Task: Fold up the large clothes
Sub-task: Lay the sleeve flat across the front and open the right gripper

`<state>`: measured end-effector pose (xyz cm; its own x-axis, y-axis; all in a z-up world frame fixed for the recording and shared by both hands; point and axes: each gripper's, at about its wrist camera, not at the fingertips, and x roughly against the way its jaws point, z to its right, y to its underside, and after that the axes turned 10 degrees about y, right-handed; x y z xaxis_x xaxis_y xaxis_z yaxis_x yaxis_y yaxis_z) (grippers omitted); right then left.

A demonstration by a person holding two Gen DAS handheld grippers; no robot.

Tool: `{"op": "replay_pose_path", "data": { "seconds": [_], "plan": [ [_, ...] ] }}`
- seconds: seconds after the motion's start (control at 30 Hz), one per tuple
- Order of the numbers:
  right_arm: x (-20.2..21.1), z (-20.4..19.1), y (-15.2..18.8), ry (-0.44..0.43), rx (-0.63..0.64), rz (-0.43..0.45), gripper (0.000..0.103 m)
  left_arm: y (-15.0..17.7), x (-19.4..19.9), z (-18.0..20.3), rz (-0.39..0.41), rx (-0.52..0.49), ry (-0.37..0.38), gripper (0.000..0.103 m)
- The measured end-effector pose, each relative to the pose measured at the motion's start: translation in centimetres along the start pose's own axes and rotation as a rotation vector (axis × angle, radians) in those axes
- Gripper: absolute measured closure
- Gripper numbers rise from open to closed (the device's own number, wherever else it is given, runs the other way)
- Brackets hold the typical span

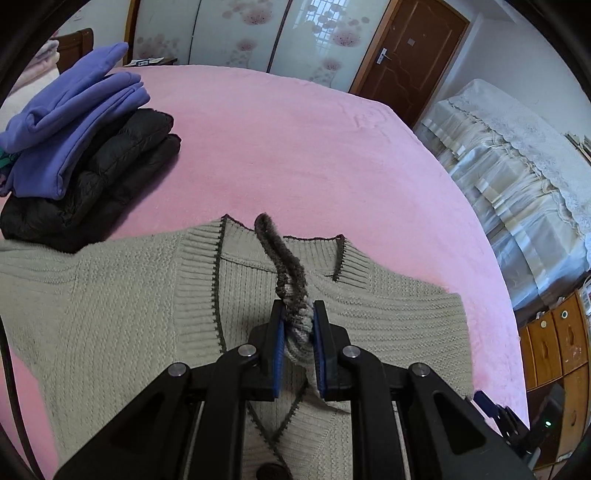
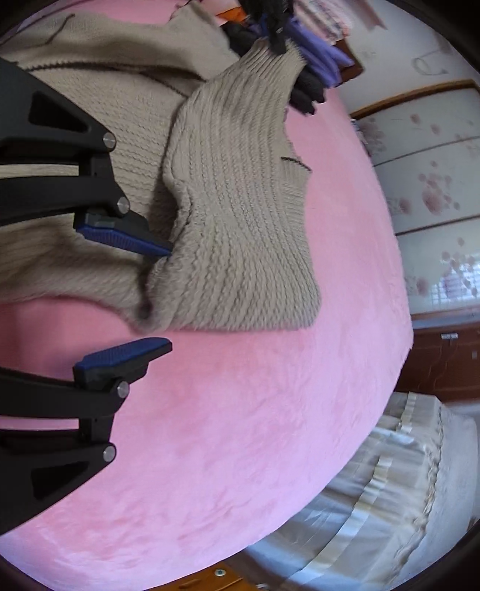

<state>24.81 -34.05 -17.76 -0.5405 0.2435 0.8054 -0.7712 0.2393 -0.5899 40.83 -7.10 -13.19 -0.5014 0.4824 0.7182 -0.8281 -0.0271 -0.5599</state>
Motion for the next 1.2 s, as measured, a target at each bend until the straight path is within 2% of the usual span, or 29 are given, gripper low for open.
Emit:
{"op": "replay_pose_path", "data": {
  "seconds": [0.03,0.07,0.1,0.13,0.23,0.27,0.3,0.37,0.47,0.5,0.6,0.7,0.73,0.83,0.9,0.97,1.03,1.1,1.2],
  "plan": [
    [-0.4,-0.4,-0.2,0.018,0.015,0.002,0.057,-0.2,0.2,0.0,0.006,-0.008,-0.003,0.092],
    [-0.7,-0.8,-0.4,0.053,0.032,0.011,0.074,-0.1,0.5,-0.2,0.015,-0.016,-0.01,0.092],
    [-0.8,-1.1,-0.5,0.087,0.046,0.024,0.086,-0.2,0.8,-0.3,0.029,-0.023,-0.023,0.092],
    [-0.9,-1.3,-0.6,0.115,0.053,0.028,0.086,-0.3,1.3,-0.6,0.045,-0.029,-0.037,0.092],
    [-0.7,-1.1,-0.4,0.125,0.047,0.029,0.086,-0.4,1.8,-3.0,0.062,-0.003,-0.08,0.092],
    [-0.8,-1.3,-0.2,0.128,0.058,0.017,0.082,-0.4,1.6,-3.8,0.055,0.01,-0.09,0.091],
    [-0.8,-1.4,0.0,0.123,0.073,0.001,0.081,-0.1,1.0,-5.1,0.037,0.026,-0.112,0.091],
    [-0.7,-1.6,0.5,0.112,0.1,-0.011,0.067,0.7,-0.6,-7.2,-0.02,0.046,-0.156,0.091],
    [-0.3,-1.7,1.3,0.103,0.121,-0.033,0.061,2.5,-3.3,-10.1,-0.131,0.092,-0.213,0.089],
    [-0.2,-1.5,1.5,0.1,0.121,-0.043,0.061,3.2,-4.0,-11.1,-0.161,0.116,-0.221,0.085],
    [0.3,-1.1,1.6,0.072,0.113,-0.062,0.061,3.7,-3.5,-12.5,-0.134,0.164,-0.169,0.078],
    [1.9,-0.2,1.0,0.006,0.081,-0.051,0.061,3.4,-1.7,-12.5,-0.106,0.186,-0.17,0.066],
    [2.4,0.1,0.7,-0.001,0.074,-0.04,0.061,3.0,-0.8,-12.2,-0.08,0.178,-0.175,0.058],
    [4.3,0.7,-1.0,-0.025,0.044,0.012,0.061,1.9,2.3,-10.9,0.031,0.142,-0.183,0.044],
    [4.9,0.6,-3.0,-0.011,0.027,0.047,0.061,1.2,3.7,-9.8,0.083,0.108,-0.154,0.044],
    [4.3,-0.1,-5.0,0.014,0.028,0.063,0.061,0.7,4.0,-8.9,0.089,0.087,-0.126,0.044],
    [3.0,-1.3,-6.8,0.013,0.035,0.066,0.061,0.3,2.9,-8.0,0.065,0.07,-0.111,0.044],
    [0.7,-3.0,-8.6,-0.021,0.051,0.037,0.062,0.0,1.3,-7.7,0.04,0.049,-0.131,0.044],
    [-2.6,-5.3,-10.1,-0.012,0.078,-0.005,0.07,0.5,-2.3,-7.8,-0.029,0.053,-0.159,0.047]
  ]
}}
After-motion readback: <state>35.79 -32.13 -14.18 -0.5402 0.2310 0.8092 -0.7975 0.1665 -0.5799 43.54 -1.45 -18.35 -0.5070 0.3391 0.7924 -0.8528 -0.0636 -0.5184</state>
